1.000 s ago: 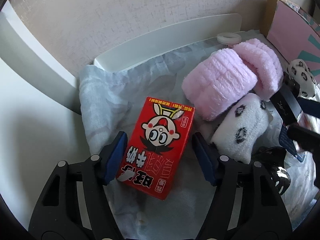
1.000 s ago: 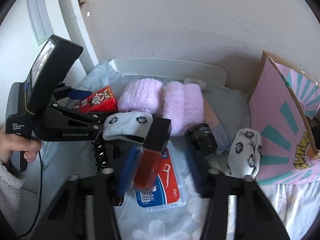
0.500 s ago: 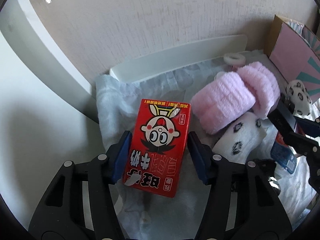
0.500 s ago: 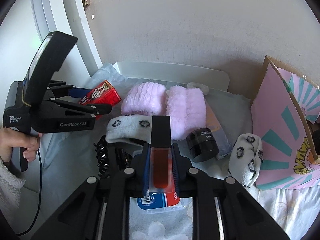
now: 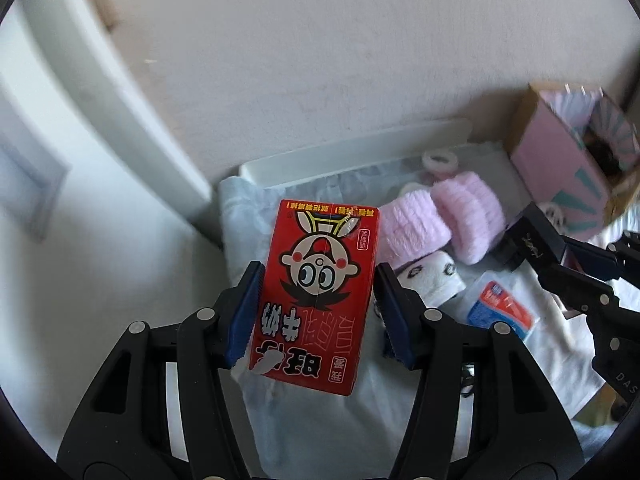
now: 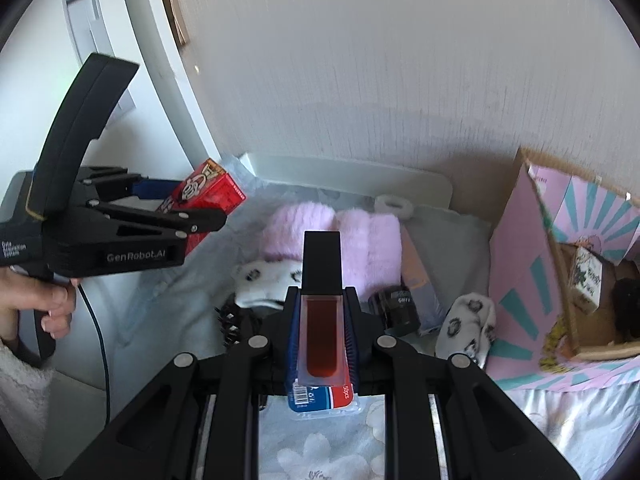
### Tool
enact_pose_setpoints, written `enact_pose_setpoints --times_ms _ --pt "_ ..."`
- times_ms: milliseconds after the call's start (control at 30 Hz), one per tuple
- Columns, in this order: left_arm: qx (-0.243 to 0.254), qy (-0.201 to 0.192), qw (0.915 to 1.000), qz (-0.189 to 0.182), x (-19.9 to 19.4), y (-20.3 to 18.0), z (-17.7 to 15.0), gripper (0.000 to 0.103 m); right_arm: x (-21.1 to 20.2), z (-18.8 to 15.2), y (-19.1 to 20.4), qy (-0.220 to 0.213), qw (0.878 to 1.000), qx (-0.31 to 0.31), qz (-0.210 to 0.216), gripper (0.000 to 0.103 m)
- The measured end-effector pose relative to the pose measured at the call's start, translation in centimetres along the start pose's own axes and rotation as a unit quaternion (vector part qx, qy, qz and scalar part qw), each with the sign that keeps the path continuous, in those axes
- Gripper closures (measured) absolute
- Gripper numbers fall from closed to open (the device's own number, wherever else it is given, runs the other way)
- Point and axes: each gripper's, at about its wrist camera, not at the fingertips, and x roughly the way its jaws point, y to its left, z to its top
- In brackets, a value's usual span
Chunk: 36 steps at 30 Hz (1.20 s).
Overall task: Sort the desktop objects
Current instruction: 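Grasp the red milk carton with left tool while right tool grasps the red tube, then carry both items into the cardboard box and open both tools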
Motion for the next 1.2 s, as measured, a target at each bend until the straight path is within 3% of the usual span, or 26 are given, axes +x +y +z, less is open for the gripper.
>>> enact_pose_setpoints --times_ms 100,367,700,1000,1200 --pt "-0.036 0.005 0.9993 -0.009 -0.4 -1.4 0.2 0.05 -1.5 1.1 -0.7 -0.006 1.0 0.002 0.0 0.085" --pt "-0.045 -0.005 0.9987 -0.023 -3.7 -4.4 2.3 0.05 -6.2 4.0 -3.9 -0.018 1.0 0.014 0.012 0.085" --pt "-0.006 -0.064 0.9965 -0.053 -8.3 -12.3 7.3 0.05 -11.7 6.1 -11.0 -0.033 0.999 0.03 -0.009 0.085" --pt "-0.003 -0.075 0.992 -0.102 -7.9 -18.4 10.8 0.05 -15.2 6.6 -19.6 -0.034 0.997 0.047 -0.043 0.085" --pt "0.021 -0.057 0.9918 -0.112 -5.4 -23.3 12.4 0.05 -15.6 6.5 -24.1 -0.02 0.997 0.046 -0.065 0.085"
